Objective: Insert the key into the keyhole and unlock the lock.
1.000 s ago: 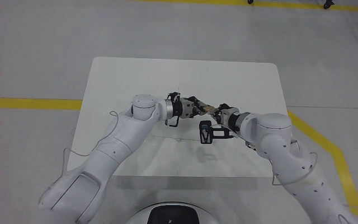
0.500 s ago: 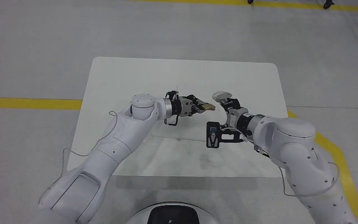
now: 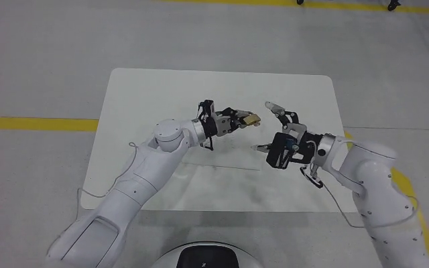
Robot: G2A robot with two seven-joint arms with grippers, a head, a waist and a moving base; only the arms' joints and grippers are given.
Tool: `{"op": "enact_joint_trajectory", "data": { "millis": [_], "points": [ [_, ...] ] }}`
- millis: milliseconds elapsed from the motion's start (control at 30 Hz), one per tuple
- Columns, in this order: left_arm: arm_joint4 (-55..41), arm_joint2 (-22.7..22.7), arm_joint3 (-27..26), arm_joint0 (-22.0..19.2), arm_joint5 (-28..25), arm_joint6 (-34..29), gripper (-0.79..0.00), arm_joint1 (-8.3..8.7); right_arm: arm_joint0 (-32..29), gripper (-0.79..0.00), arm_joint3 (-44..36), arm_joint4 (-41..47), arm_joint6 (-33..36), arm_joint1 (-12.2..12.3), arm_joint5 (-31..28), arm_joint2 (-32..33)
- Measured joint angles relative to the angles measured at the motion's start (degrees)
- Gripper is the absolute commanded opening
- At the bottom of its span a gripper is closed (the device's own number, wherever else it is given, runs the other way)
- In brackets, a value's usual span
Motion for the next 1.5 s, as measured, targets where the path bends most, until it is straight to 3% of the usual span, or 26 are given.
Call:
{"op": "enact_joint_trajectory", "data": {
  "millis": [200, 367, 667, 1000, 1500],
  "points": [
    [2.25, -0.84, 1.40, 0.56, -8.68, 0.17, -0.785, 0.02, -2.68, -0.785, 2.92, -0.17, -13.58, 0.46, -5.30, 2.14],
    [2.98, -1.12, 2.47, 0.65, -13.19, -0.08, -0.785, -0.17, -1.15, -0.785, 7.94, -0.36, -16.83, 0.30, -8.47, -1.54],
    [2.84, -2.25, 2.59, 1.42, -18.83, -3.36, -0.785, -0.17, 5.45, -0.785, 20.24, 9.44, -23.14, -0.66, -8.56, -9.68],
    [3.38, -3.03, 1.03, 2.91, -22.36, -6.38, -0.785, -0.02, 10.08, -0.785, 26.88, 14.47, -21.62, -1.61, -8.00, -13.81],
    [3.84, -4.08, 0.66, 3.80, -23.54, -6.40, -0.785, 0.05, 10.80, -0.785, 27.75, 15.42, -20.99, -2.15, -8.57, -14.27]
  ]
}}
